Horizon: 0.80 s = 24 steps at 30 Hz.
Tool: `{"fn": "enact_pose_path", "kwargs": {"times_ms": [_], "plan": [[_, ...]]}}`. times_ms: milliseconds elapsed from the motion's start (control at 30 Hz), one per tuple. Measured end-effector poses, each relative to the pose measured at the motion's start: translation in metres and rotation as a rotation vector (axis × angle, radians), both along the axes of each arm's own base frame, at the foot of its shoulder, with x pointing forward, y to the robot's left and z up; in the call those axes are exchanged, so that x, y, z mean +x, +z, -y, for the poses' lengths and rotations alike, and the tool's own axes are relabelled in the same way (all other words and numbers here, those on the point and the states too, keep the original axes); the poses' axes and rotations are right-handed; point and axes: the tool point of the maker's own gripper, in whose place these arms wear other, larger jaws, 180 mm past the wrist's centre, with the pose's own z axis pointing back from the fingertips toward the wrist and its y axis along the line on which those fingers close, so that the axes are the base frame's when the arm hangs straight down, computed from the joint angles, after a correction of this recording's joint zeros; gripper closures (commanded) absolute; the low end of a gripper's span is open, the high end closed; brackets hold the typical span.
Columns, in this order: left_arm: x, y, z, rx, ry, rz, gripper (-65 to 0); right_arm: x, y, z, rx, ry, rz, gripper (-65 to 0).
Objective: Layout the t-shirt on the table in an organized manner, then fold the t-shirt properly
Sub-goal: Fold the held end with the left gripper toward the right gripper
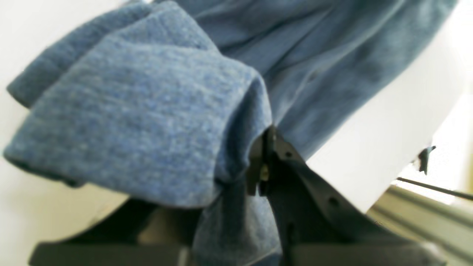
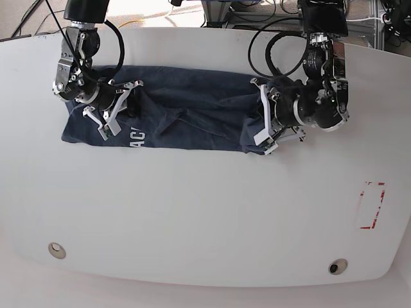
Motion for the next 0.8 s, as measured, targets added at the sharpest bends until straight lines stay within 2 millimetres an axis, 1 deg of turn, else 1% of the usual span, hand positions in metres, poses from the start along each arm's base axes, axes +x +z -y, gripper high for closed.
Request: {"fn": "enact_pose_path", "kwargs": {"times_ms": [100, 233, 467, 533, 633, 800], "plan": [[0.005, 0.008, 0.015, -0.042, 0.000, 0.015, -0.1, 0.000, 0.000, 0.000, 0.000, 0.000, 0.000, -3.0], [0.012, 0.016, 0.028, -0.080, 0.000, 0.035, -0.1, 0.000, 0.000, 0.000, 0.000, 0.000, 0.000, -3.0], [0.015, 0.025, 0.048, -0.123, -0.010, 0.043, -0.3, 0.000, 0.000, 0.000, 0.000, 0.000, 0.000, -3.0], [0.014, 0.028, 0.057, -0.133, -0.031, 0.047, -0.3, 0.000, 0.000, -0.001, 0.002, 0.000, 0.000, -3.0], [0.010, 0.026, 0.071, -0.156, -0.056, 0.028, -0.3, 0.000, 0.000, -0.001, 0.003, -0.001, 0.000, -3.0], [0.005, 0.013, 0.078, -0.174, -0.057, -0.031, -0.3, 0.000, 0.000, -0.001, 0.003, -0.001, 0.000, -3.0]]}}
